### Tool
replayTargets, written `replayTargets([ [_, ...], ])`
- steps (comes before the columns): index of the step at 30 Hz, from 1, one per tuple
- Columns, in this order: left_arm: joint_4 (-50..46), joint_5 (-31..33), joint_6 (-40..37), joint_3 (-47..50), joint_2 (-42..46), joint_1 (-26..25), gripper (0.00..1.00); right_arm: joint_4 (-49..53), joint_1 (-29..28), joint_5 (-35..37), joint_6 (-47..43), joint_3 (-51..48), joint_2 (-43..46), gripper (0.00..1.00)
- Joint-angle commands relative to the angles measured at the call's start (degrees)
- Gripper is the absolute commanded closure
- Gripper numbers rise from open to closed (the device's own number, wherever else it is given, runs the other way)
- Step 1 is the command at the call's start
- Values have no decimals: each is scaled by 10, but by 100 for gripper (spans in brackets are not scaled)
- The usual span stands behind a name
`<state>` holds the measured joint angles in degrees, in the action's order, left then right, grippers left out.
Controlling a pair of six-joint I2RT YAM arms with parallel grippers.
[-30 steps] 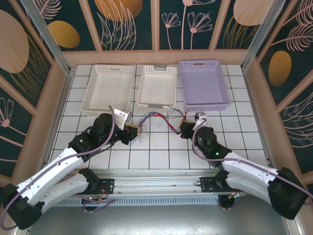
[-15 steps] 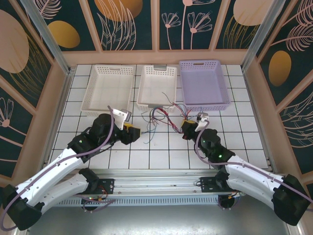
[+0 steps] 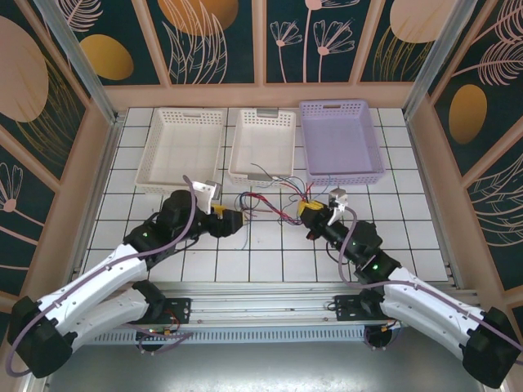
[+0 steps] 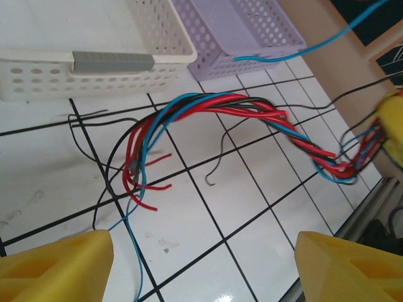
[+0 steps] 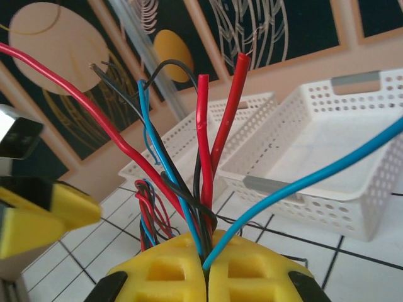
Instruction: Untangle the cables
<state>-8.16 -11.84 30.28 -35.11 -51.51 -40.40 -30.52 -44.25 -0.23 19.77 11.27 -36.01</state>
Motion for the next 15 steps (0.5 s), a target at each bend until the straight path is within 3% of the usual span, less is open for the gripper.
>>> replayTargets([
  [1, 53, -14, 4, 11, -8, 2, 23, -40, -4, -53, -12, 12, 9, 100],
  [10, 79, -20, -3, 21, -35, 1, 20, -34, 5, -137, 5, 46, 7, 100],
  [15, 81, -25, -3, 23, -45, -7, 19, -21, 15, -151, 24, 68, 9, 100],
])
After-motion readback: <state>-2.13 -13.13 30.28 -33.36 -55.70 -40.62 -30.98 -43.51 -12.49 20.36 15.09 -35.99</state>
